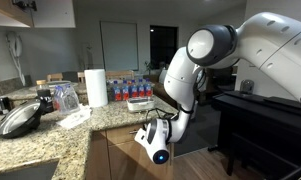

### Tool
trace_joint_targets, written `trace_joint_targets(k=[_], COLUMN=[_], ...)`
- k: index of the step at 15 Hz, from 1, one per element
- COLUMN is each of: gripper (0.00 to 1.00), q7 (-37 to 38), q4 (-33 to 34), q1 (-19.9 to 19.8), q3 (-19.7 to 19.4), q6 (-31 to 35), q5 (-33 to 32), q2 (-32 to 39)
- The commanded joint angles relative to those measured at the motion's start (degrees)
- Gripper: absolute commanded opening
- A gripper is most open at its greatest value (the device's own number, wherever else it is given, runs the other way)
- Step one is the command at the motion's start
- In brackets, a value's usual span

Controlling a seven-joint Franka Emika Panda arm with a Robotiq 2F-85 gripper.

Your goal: Open the drawer

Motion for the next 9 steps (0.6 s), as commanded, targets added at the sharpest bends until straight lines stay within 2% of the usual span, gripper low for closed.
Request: trace_joint_targets(k=[1, 9], gripper=[0.10, 0.11], q7=[-1.61, 1.29], q4=[-2.19, -5.05], q1=[-0.68, 0.12], q3=[2.04, 3.06], q6=[-1.06, -6.54], q5=[-0.23, -0.89], q2=[0.36, 0.95])
